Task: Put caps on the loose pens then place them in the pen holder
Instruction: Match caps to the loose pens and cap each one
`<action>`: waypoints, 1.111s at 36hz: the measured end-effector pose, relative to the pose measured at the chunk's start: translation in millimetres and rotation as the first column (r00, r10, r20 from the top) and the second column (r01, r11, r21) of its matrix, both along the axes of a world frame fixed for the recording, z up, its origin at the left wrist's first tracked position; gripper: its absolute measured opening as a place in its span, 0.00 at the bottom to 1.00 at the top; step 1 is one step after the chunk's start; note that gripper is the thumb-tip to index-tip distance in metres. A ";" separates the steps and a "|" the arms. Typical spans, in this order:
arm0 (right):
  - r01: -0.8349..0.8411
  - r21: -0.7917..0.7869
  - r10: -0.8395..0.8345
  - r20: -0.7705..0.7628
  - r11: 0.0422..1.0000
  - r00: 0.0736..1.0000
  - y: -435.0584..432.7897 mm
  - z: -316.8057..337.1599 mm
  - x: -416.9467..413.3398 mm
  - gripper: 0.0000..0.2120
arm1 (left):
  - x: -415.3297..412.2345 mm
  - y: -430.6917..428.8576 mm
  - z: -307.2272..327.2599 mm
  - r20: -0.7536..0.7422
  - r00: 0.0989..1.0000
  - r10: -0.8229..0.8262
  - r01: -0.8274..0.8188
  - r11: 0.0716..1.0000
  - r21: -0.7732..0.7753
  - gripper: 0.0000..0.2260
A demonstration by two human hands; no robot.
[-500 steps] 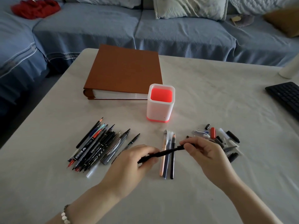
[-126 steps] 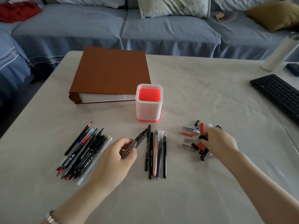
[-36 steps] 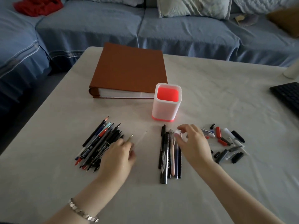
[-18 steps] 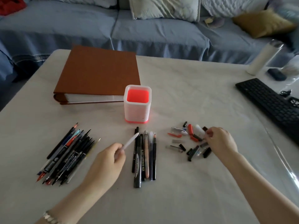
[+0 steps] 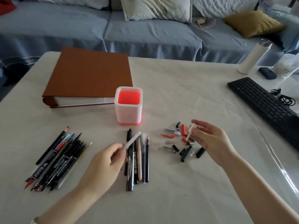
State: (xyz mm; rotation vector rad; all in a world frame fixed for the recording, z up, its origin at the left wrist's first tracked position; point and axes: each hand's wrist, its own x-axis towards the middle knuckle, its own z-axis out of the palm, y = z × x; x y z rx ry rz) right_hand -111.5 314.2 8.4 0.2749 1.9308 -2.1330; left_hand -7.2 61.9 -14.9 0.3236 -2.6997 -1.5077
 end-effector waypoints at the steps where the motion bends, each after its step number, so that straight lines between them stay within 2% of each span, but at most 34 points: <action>1: -0.008 -0.064 0.008 0.006 0.998 1.000 -5.6 3.6 4.5 0.08 | 1.1 -0.3 1.8 -0.006 1.000 -0.009 0.009 1.000 0.016 0.07; 5: 0.004 -0.176 -0.004 0.000 0.984 1.000 -28.5 10.2 18.8 0.05 | 5.9 -1.6 8.0 -0.024 0.999 -0.042 0.044 0.995 0.091 0.06; 10: -0.054 -0.086 0.046 -0.094 0.995 0.995 -57.2 9.9 32.4 0.06 | 11.8 -5.6 13.0 -0.052 0.997 -0.055 0.063 0.982 0.180 0.08; 14: -0.093 -0.023 0.087 -0.190 0.995 0.978 -76.7 12.3 41.9 0.09 | 16.7 -9.3 16.0 -0.075 0.995 -0.067 0.080 0.981 0.176 0.09; 18: 0.015 -0.041 -0.023 -0.218 0.999 0.976 -90.0 14.1 47.1 0.07 | 19.7 -12.2 17.1 -0.095 0.993 -0.072 0.088 0.981 0.175 0.05; 24: 0.118 -0.016 -0.119 -0.200 0.993 0.973 -97.8 15.1 49.8 0.04 | 23.8 -13.0 19.2 -0.075 0.995 -0.069 0.081 0.984 0.160 0.08; 32: -0.011 0.056 0.024 -0.250 0.998 0.968 -102.9 17.2 55.6 0.07 | 24.5 -15.3 22.9 -0.051 0.995 -0.081 0.087 0.988 0.130 0.04; 35: -0.075 0.053 0.085 -0.224 0.996 0.971 -102.4 15.4 57.3 0.06 | 24.3 -14.4 24.5 -0.047 0.996 -0.078 0.083 0.991 0.108 0.06; 40: -0.187 0.098 0.202 -0.180 0.978 0.963 -101.3 6.8 59.6 0.07 | 23.8 -14.3 24.1 -0.031 0.998 -0.063 0.066 0.992 0.108 0.04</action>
